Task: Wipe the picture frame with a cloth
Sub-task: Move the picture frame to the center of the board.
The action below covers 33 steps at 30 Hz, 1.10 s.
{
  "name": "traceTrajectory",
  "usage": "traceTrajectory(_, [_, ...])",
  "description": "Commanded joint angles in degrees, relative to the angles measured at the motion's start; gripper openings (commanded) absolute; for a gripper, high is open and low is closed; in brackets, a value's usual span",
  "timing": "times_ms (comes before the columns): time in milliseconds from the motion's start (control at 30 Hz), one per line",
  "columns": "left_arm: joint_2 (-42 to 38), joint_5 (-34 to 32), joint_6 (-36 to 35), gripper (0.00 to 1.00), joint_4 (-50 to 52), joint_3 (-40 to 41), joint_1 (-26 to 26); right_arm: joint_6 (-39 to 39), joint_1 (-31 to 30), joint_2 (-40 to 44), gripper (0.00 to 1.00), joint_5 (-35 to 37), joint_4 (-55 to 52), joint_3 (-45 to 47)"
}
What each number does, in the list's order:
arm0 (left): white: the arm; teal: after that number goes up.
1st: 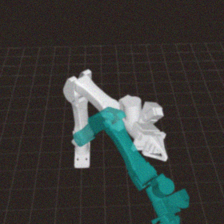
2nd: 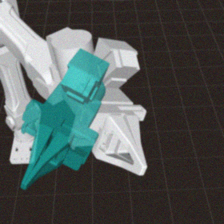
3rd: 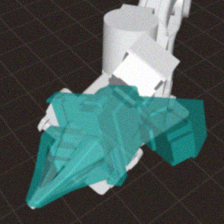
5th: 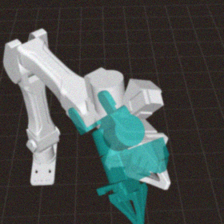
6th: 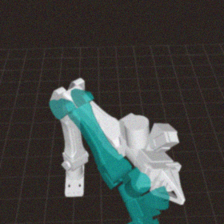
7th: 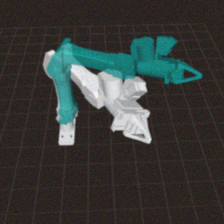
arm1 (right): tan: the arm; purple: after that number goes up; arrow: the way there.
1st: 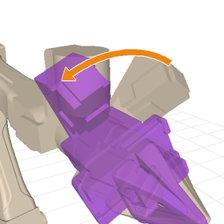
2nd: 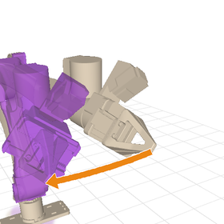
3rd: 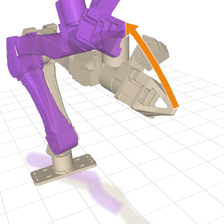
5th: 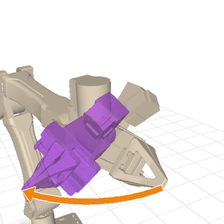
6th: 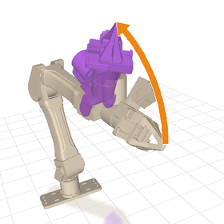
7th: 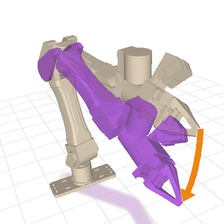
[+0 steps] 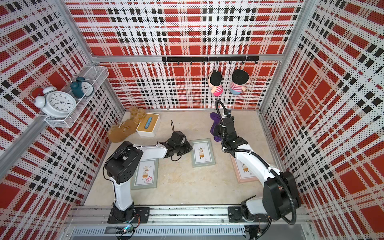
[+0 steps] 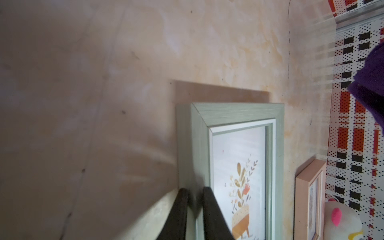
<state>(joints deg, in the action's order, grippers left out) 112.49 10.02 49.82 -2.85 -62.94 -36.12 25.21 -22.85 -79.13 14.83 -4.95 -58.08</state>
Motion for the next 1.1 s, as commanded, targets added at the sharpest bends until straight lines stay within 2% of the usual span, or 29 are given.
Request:
traceTrajectory(0, [2.6,2.3,1.2,0.17,3.1,-1.8,-3.4,0.6,-0.4,1.4,0.00,-0.2,-4.1,-0.5])
traceTrajectory(300, [3.6,4.6,11.4,0.15,-4.2,-1.6,-11.9,0.2,0.3,0.9,0.00,1.8,-6.6,-1.9])
traceTrajectory(633, [8.7,5.8,15.5,0.18,-7.8,-7.2,-19.6,1.2,1.5,-0.1,0.00,-1.6,-9.0,-4.1])
traceTrajectory(800, [5.6,4.9,16.3,0.29,-8.8,-5.6,-18.8,1.2,1.5,-0.6,0.00,-7.1,-9.9,-5.3])
traceTrajectory(967, [-4.1,2.3,13.7,0.56,-6.5,0.2,-13.9,1.3,1.5,-3.0,0.00,-16.7,-10.6,-7.9])
traceTrajectory(1067, [-11.3,-1.1,11.1,0.68,-1.8,4.4,-9.4,2.9,0.9,-6.1,0.00,-24.2,-9.5,-9.2])
